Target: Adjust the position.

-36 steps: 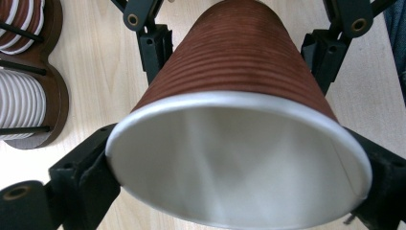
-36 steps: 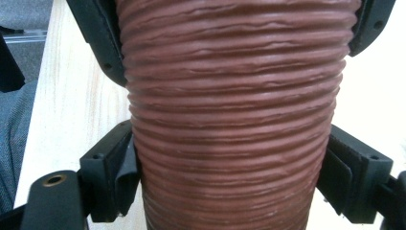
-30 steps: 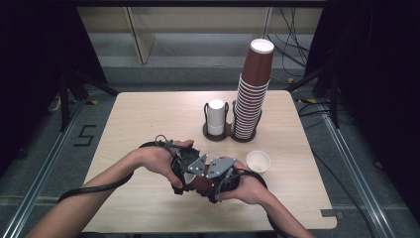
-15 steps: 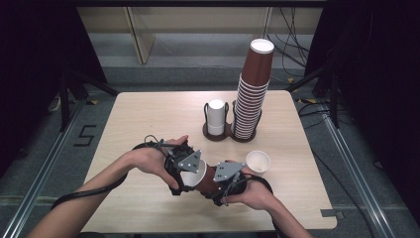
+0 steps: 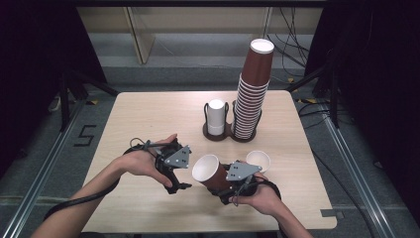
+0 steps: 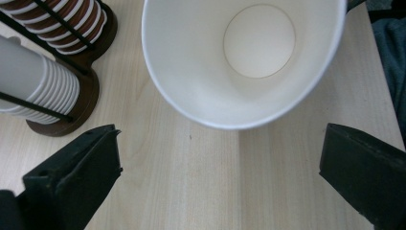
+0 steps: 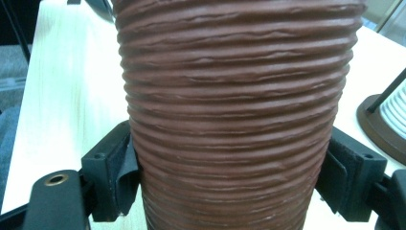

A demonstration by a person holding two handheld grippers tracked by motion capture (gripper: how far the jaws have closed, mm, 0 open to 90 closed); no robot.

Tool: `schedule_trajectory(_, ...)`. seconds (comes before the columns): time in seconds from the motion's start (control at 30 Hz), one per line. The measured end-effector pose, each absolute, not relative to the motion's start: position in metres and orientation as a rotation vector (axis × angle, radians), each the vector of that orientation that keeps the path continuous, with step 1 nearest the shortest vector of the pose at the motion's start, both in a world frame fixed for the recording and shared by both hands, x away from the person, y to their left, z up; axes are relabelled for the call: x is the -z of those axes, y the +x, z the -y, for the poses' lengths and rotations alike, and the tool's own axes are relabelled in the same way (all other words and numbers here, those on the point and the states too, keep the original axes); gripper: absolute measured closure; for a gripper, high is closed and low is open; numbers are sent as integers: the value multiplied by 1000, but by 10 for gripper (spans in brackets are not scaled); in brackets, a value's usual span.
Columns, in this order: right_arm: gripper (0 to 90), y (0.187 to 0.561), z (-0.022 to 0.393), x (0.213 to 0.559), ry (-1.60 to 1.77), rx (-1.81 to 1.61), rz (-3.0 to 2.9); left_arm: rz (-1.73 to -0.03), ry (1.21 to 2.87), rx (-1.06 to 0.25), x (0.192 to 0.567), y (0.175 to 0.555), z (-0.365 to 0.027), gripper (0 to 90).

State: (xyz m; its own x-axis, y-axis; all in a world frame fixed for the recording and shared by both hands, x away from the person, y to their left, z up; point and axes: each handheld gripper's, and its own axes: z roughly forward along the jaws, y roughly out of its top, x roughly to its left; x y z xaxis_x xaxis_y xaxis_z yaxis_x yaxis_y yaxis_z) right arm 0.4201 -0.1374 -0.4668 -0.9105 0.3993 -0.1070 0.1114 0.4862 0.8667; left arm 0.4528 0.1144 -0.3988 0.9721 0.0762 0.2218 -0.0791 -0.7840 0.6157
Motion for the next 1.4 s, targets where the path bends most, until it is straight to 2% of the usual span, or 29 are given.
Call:
schedule_trajectory(0.33,198,419,146,458,497,-1493,-2337,-121,2367,-308,415,453,-122,0)
schedule_trajectory(0.5,198,417,149,458,556,-1527,-2309,-125,2384,-318,422,456,-123,0)
schedule_trajectory(0.53,198,418,150,457,531,-1523,-2306,-170,2344,-310,425,454,-121,0)
schedule_trajectory(0.83,199,417,158,447,567,-1584,-2229,-214,2308,-324,431,453,-122,0)
schedule_trajectory(1.4,198,418,200,420,639,-1605,-2067,-303,2214,-360,440,456,-122,0)
